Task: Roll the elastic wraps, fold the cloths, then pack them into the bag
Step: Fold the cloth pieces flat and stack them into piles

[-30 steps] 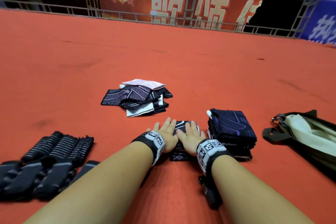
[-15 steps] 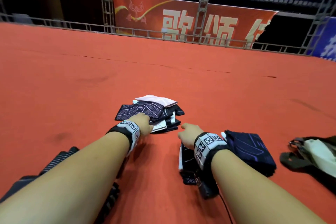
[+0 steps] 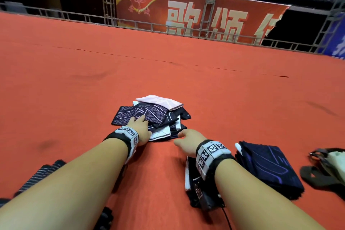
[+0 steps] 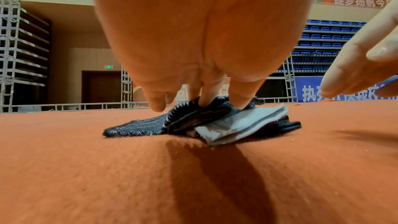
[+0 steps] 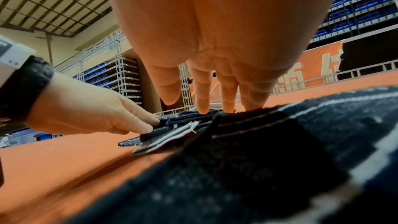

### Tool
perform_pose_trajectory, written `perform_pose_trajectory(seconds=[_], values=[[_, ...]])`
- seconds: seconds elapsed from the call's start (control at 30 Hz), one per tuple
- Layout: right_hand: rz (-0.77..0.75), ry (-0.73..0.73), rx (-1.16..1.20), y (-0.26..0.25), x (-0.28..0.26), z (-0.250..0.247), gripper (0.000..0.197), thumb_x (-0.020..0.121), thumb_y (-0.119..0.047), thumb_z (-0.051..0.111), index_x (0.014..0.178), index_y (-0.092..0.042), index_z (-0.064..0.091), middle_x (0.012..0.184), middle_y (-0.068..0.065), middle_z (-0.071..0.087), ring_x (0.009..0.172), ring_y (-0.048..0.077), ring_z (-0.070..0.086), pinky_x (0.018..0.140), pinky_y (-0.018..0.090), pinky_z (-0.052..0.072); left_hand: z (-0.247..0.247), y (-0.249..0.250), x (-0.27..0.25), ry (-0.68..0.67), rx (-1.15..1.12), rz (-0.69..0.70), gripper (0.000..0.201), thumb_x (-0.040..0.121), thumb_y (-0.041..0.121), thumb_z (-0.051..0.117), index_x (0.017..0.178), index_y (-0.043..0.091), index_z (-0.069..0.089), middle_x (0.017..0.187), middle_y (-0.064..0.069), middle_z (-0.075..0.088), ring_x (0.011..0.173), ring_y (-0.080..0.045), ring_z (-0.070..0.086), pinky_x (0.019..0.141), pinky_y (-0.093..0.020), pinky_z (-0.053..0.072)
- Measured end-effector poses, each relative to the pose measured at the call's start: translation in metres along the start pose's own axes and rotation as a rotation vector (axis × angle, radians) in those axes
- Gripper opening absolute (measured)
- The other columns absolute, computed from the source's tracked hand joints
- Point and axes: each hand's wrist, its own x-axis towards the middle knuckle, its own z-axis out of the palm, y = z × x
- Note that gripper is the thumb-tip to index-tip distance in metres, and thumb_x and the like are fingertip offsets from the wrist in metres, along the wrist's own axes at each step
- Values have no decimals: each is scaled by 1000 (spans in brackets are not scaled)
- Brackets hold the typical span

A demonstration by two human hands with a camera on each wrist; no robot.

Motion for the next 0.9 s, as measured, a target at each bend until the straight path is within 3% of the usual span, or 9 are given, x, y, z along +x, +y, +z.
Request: perform_pose_trajectory(seconds=[0.07,0.2,0.47,0.6,0.7,0.77,0.8,0.83,0.9], values=[[7,10,6,2,0,-3,35,89,-35,60,120,-19,68,122,5,69,114,27,62,99,34,49,-1,-2,0,40,-30,14,50,104,31,38,149,8,38,165,-8,19,150,-31,20,124,-38,14],[18,30,14,4,-11,-11,36,92,-35,61,123,-18,67,120,5,70,111,27,64,97,34,51,-23,-8,-10,188,-231,44,31,100,17,43,127,5,54,146,-9,44,136,-31,43,112,-39,34],[-8,105,77,-10,-61,-46,31,94,-26,59,119,-10,69,117,13,71,108,30,65,94,37,52,-103,-4,-81,430,-621,115,37,91,15,60,124,28,70,129,4,66,113,-21,64,100,-34,50],[-9,110,177,-13,-88,-56,41,94,-28,62,132,-11,63,131,9,65,117,27,62,98,32,48,-129,5,-127,414,-905,154,41,85,7,66,116,35,69,87,-3,76,70,-26,71,68,-40,62],[19,121,351,-10,-106,-54,58,93,-35,64,144,-11,50,136,7,60,117,24,61,89,27,44,-135,13,-161,399,-1042,223,41,84,1,66,107,33,71,85,-9,76,61,-24,61,60,-45,56],[24,134,491,-9,-117,-50,50,92,-43,65,131,-12,59,121,4,63,105,23,61,82,27,39,-132,19,-179,353,-1178,281,40,83,-7,64,106,25,72,105,-16,75,68,-24,64,68,-50,59],[17,141,596,-8,-125,-47,39,89,-47,67,112,-15,65,105,1,64,89,20,61,76,28,39,-128,21,-187,320,-1249,300,39,84,-10,64,106,22,72,112,-16,73,71,-24,65,70,-49,58],[19,141,719,-7,-130,-42,35,85,-50,69,95,-16,66,90,0,64,73,16,57,68,29,38,-123,23,-195,285,-1308,312,39,84,-11,64,105,20,73,114,-13,72,73,-25,65,70,-47,57],[43,87,1010,-3,-142,-31,27,90,-39,69,90,-13,64,74,1,65,58,13,55,62,28,37,-109,29,-208,224,-1399,315,39,84,-13,64,105,19,73,106,-13,70,67,-25,59,61,-41,49]])
